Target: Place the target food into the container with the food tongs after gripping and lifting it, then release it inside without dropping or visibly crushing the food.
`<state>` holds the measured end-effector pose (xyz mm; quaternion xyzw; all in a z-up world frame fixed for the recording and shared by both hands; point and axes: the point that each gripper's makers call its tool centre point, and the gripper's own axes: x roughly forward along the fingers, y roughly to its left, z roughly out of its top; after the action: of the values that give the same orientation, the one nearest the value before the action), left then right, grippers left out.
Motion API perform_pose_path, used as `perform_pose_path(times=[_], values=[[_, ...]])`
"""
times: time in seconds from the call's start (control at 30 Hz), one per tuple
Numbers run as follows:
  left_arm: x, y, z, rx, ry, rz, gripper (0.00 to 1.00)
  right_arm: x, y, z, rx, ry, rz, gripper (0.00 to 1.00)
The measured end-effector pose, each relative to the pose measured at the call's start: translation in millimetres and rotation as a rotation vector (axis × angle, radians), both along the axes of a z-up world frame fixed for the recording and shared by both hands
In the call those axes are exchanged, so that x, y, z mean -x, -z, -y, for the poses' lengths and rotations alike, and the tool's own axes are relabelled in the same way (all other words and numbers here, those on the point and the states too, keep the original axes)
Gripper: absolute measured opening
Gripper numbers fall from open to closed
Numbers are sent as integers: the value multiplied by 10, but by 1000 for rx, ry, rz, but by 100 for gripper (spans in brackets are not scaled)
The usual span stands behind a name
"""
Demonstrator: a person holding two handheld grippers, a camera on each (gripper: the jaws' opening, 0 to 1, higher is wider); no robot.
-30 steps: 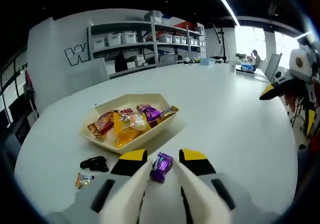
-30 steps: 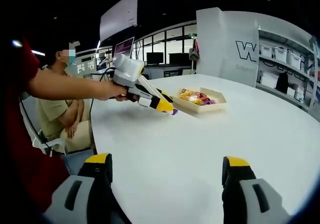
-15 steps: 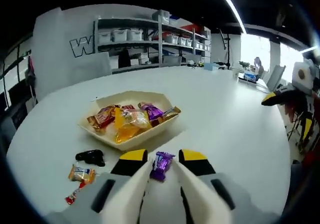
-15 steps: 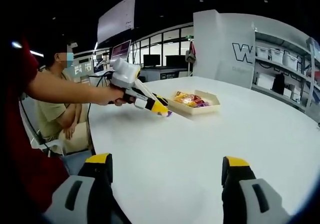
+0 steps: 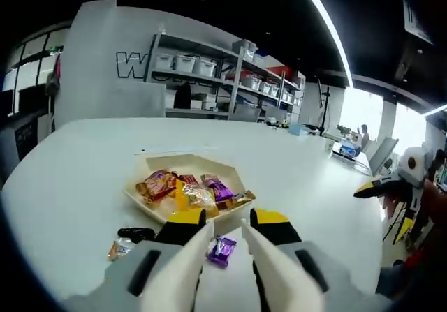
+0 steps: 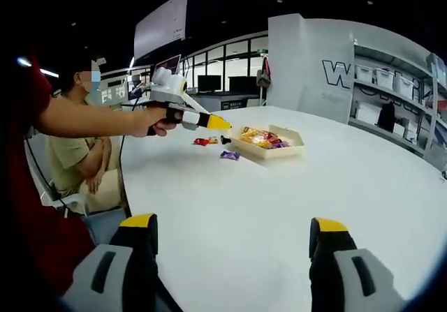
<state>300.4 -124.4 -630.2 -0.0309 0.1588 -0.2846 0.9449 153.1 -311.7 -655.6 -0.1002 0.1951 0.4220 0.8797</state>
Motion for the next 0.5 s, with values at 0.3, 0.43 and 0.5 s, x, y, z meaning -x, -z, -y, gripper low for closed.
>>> perform_pose_path(times=[0.3,0.43,0.5], values=[[-26,331,118,-75,48,-56,27,30,-34,43,-15,11,7,88],[-83,431,114,-118,48,-55,28,34,-36,99,-23,25,4,88],[-64,516,125,-130,59,-81,28,30,-37,115,-24,31,4,88]])
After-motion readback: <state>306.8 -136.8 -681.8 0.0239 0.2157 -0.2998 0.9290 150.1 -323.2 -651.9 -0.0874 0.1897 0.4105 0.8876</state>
